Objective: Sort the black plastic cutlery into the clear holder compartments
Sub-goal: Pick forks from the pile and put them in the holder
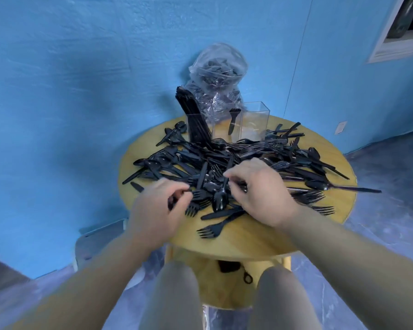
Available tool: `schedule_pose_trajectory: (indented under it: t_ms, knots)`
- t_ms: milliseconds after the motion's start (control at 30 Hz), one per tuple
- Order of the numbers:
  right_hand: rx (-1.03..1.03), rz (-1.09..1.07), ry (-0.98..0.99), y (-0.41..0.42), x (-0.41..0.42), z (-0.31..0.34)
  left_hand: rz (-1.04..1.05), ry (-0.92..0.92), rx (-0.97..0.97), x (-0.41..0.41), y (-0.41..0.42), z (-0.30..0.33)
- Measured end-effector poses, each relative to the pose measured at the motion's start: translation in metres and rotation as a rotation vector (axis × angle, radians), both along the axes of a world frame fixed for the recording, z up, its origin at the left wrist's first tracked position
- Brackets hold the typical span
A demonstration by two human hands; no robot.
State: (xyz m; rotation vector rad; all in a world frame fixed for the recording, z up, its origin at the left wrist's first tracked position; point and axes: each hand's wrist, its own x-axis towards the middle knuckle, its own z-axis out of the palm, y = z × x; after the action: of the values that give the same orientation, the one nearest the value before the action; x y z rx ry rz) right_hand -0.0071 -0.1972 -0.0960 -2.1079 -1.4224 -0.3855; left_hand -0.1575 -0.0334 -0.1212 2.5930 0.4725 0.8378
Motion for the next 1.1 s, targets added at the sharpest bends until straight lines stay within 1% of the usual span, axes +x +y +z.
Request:
schedule_pose_trajectory:
  t_ms: [133,233,300,433,533,700,867,967,1033,1100]
  knots:
    - [0.064,-0.050,-0.045,0.000,-0.021,-0.025,0.007,0.050,0.007,-0.016,-0.018,-0.021]
    - [0.056,-0.012,-0.094,-0.002,-0.031,-0.030,0.044,0.022,0.004,-0.016,-0.018,-0.025]
    - [0.031,0.021,-0.118,-0.003,-0.032,-0.029,0.019,-0.014,0.016,-0.018,-0.020,-0.026]
    - [-0.059,0.072,-0.100,-0.010,-0.027,-0.027,-0.087,-0.071,0.020,-0.026,-0.030,-0.023]
    - [-0.118,0.124,-0.086,-0.017,-0.025,-0.028,-0.139,-0.027,0.100,-0.026,-0.036,-0.020]
    - [-0.118,0.112,-0.133,-0.021,-0.025,-0.032,-0.157,-0.014,0.093,-0.023,-0.035,-0.013]
    - [-0.086,0.070,-0.150,-0.013,-0.026,-0.037,-0.096,-0.080,-0.029,-0.021,-0.031,-0.012]
    - [-0.010,0.023,-0.111,-0.005,-0.027,-0.036,-0.021,-0.113,-0.075,-0.020,-0.023,-0.015]
    - [0.046,-0.006,-0.055,0.000,-0.028,-0.035,0.030,-0.081,-0.064,-0.020,-0.020,-0.015]
    - [0.102,-0.040,-0.002,0.005,-0.028,-0.033,0.066,-0.011,-0.054,-0.018,-0.022,-0.015]
